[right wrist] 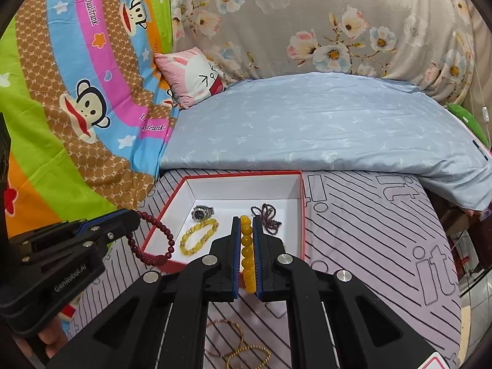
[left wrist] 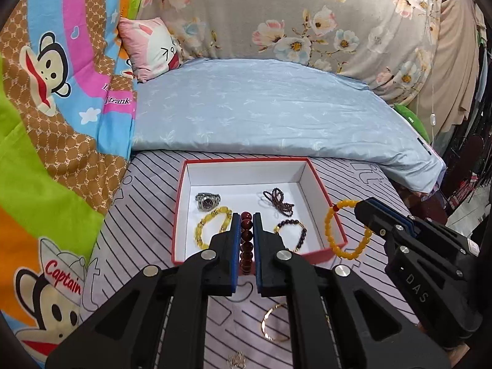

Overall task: Organize jewelry
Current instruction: 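Carry both bracelets into the red box and open both tools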

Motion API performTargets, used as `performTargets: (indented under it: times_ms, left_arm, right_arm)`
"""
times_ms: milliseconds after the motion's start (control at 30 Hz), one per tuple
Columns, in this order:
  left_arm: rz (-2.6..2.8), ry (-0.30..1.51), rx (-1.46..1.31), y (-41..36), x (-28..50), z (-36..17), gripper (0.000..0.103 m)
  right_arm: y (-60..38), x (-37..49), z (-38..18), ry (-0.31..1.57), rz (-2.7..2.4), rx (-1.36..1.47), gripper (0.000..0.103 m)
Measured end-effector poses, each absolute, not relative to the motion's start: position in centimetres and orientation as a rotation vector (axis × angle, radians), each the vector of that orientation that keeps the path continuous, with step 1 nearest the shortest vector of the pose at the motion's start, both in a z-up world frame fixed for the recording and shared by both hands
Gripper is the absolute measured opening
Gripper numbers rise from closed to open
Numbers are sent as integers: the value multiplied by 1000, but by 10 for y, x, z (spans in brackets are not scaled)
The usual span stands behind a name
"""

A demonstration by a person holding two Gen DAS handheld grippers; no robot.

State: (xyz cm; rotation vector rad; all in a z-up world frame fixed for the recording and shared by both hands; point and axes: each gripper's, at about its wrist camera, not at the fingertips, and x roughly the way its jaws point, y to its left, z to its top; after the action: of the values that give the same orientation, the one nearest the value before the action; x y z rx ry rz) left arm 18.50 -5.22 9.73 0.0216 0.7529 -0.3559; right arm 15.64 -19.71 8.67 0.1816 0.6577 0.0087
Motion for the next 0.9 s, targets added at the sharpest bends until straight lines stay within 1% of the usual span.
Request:
performTargets:
  times_ms: [400,900]
  left_arm:
    - [-312,804,28,-69,239,70,7]
    - [-283,860,40,-75,269,38,7]
  right_arm:
    - [-192,205,64,702,17,180,7]
    - [-196,237,30,770,11,183,7]
